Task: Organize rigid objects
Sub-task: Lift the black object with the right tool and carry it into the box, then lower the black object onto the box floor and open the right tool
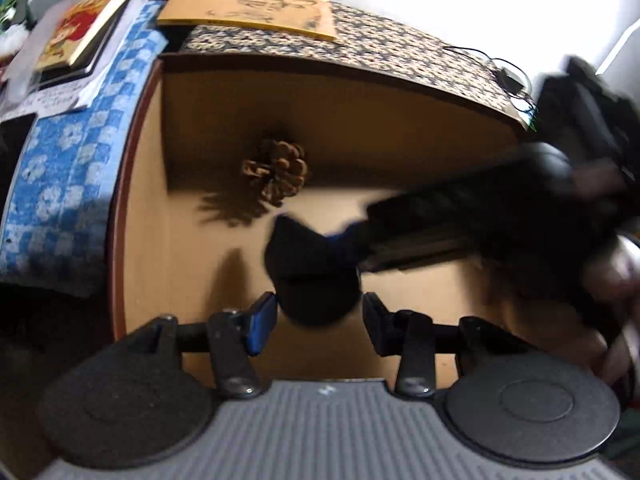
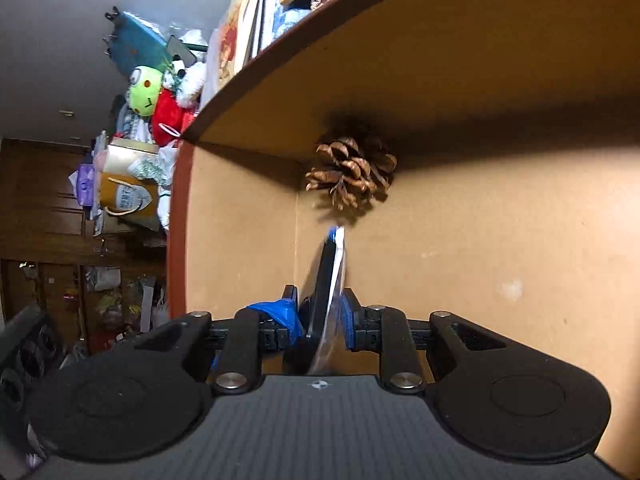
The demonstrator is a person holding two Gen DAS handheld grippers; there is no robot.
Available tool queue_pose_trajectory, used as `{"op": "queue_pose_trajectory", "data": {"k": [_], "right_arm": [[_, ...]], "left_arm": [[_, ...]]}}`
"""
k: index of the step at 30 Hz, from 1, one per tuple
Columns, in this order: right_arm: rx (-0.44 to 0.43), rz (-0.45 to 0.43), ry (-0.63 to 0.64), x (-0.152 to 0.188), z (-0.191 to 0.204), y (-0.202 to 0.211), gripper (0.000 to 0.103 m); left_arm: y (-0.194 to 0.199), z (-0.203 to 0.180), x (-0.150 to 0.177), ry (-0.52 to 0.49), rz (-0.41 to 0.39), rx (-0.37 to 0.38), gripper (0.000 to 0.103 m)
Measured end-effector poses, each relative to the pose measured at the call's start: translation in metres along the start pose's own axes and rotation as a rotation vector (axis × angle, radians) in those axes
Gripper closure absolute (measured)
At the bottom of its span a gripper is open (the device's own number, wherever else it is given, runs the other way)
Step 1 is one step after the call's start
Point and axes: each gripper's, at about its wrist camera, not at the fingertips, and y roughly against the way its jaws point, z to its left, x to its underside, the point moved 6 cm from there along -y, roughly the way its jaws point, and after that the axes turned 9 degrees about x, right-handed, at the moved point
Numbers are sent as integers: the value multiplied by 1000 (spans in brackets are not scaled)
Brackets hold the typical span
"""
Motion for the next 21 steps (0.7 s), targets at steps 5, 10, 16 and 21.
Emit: {"op": "queue_pose_trajectory", "data": {"k": [5,10,16,21], "right_arm": [[40,54,15,-3,5,-24,100],[22,50,16,-7,14,-40,100],[3,-3,-9,-13,9,-38,96],[25,-72,12,-18,5,-22,94]], "left_arm": [[3,-1,2,-30,-1,15,56],[5,-4,4,-87,-9,-4,63],[12,1,5,-88,-15,7,60],[8,-1,8,-109,-14,-31,53]]}}
